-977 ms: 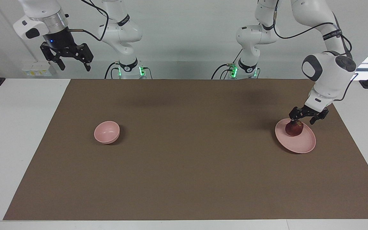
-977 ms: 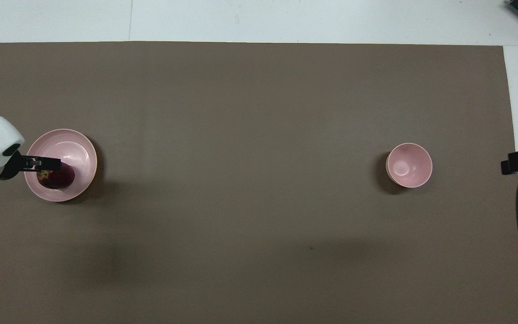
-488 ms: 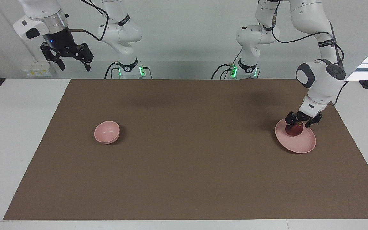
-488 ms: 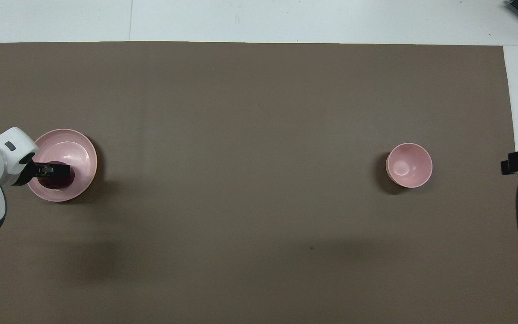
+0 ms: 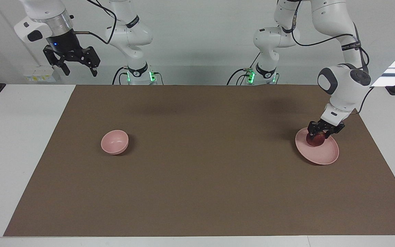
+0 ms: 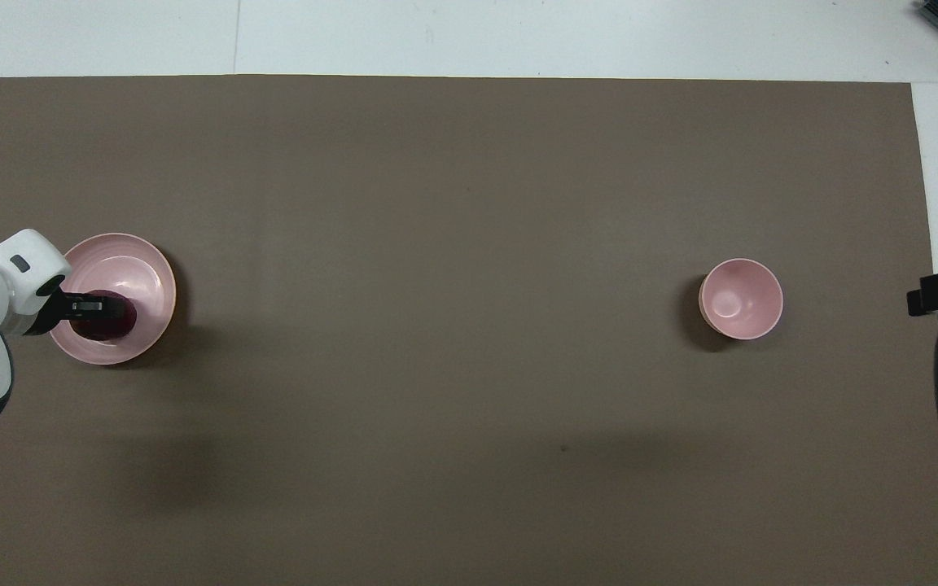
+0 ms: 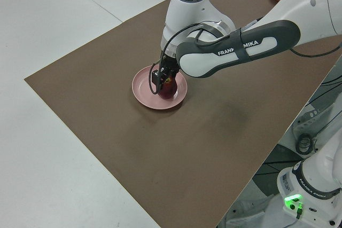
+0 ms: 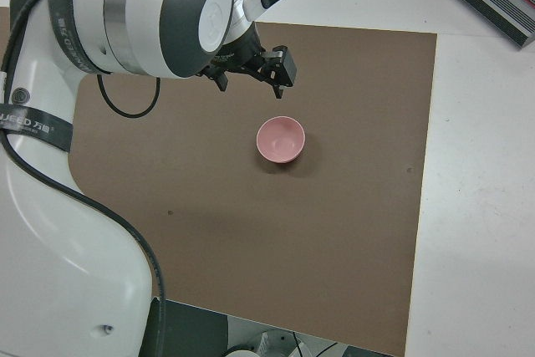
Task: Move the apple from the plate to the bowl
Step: 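Reach the left gripper down to the apple on the plate and grasp it, then lift the apple with the left gripper while the right gripper approaches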
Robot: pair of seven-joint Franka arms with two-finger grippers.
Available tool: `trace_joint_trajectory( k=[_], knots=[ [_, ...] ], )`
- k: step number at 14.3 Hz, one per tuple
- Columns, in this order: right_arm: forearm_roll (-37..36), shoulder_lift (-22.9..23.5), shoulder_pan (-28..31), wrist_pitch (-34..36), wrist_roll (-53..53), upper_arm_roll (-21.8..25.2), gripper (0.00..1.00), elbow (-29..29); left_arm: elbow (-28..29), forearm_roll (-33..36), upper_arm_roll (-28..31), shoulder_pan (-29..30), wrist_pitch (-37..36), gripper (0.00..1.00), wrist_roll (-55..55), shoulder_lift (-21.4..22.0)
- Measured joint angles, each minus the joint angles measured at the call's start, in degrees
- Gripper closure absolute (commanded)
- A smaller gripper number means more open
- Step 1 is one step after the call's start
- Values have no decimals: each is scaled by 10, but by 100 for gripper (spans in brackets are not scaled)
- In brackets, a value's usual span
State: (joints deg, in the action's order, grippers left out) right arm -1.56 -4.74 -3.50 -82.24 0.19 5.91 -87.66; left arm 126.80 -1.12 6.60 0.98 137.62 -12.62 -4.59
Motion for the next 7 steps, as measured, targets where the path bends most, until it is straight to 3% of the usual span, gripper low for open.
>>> trace_joint_trajectory(
  k=[3, 7],
  knots=[
    [0, 0, 0, 0, 0, 0, 0, 0, -10, 0, -5, -2, -22, 100, -1, 17],
    [0, 0, 0, 0, 0, 0, 0, 0, -43, -9, -12, -43, -129, 100, 1, 75]
  ],
)
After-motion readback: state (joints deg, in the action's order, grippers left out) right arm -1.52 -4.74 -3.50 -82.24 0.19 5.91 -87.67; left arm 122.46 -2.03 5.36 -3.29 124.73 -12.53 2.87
